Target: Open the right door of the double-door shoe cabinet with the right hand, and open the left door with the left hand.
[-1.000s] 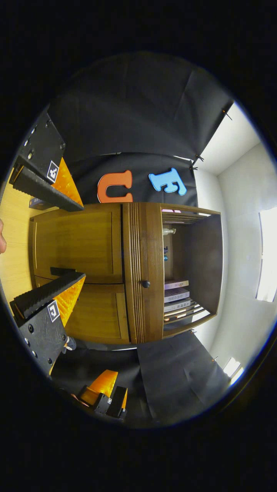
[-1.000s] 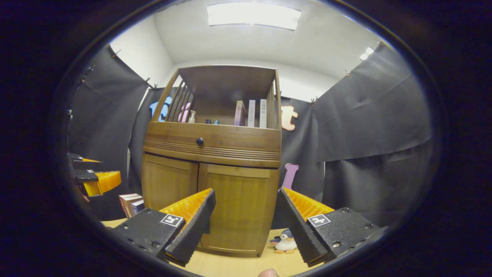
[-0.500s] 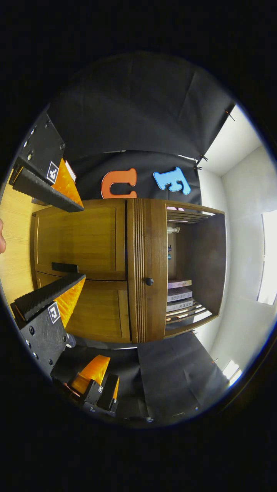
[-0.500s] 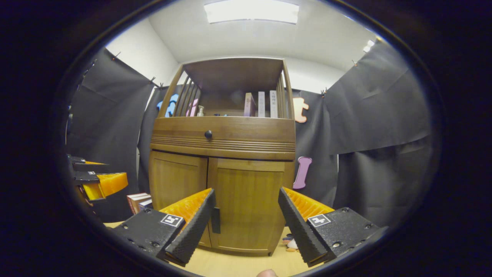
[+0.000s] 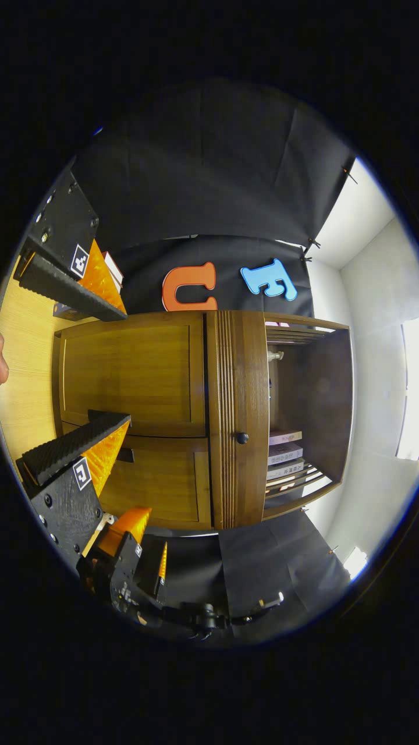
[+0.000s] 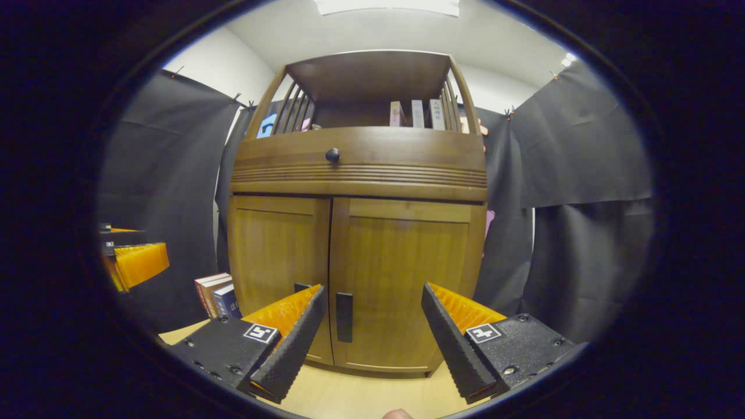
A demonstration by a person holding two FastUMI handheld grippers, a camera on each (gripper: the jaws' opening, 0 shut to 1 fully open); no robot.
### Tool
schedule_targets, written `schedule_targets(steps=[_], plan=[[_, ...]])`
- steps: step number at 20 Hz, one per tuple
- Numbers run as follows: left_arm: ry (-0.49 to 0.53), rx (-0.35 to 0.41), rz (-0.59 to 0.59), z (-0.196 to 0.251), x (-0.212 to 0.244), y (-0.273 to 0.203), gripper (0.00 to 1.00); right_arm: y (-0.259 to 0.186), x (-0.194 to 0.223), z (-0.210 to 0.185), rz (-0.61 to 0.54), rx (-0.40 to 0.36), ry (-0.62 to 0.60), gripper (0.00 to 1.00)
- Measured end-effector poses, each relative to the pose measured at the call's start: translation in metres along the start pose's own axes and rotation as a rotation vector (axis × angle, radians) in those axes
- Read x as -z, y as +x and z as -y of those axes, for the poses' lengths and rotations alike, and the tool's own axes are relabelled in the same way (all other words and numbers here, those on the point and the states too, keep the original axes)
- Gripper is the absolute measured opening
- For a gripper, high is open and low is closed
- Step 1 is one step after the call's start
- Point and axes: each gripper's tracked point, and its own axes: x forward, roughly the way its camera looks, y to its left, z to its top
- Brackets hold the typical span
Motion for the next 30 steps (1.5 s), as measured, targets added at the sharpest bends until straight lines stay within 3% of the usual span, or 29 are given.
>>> schedule_targets(steps=[1,9,16,17,21,25,28,30], plan=[[0.003,-0.003,0.001,-0.003,0.0,0.001,0.96,0.012,0.008,-0.004,-0.017,-0.002,-0.002,1.0],[0.011,-0.089,-0.012,-0.047,0.008,-0.002,0.96,0.089,0.064,-0.035,-0.175,-0.03,0.024,0.93],[0.01,-0.148,-0.015,-0.066,0.01,-0.012,0.96,0.138,0.099,-0.048,-0.239,-0.026,0.038,0.75],[0.007,-0.155,-0.019,-0.067,0.011,-0.013,1.0,0.144,0.102,-0.048,-0.242,-0.027,0.037,0.74],[-0.018,-0.185,-0.016,-0.071,0.015,-0.014,0.96,0.156,0.112,-0.049,-0.262,-0.025,0.038,0.7],[-0.017,-0.205,-0.009,-0.077,0.016,-0.017,0.96,0.166,0.118,-0.051,-0.268,-0.007,0.03,0.56],[-0.013,-0.206,-0.005,-0.077,0.017,-0.018,0.96,0.168,0.118,-0.049,-0.268,0.025,0.019,0.38],[-0.016,-0.215,-0.006,-0.079,0.018,-0.019,0.96,0.167,0.118,-0.047,-0.264,0.026,0.025,0.36]])
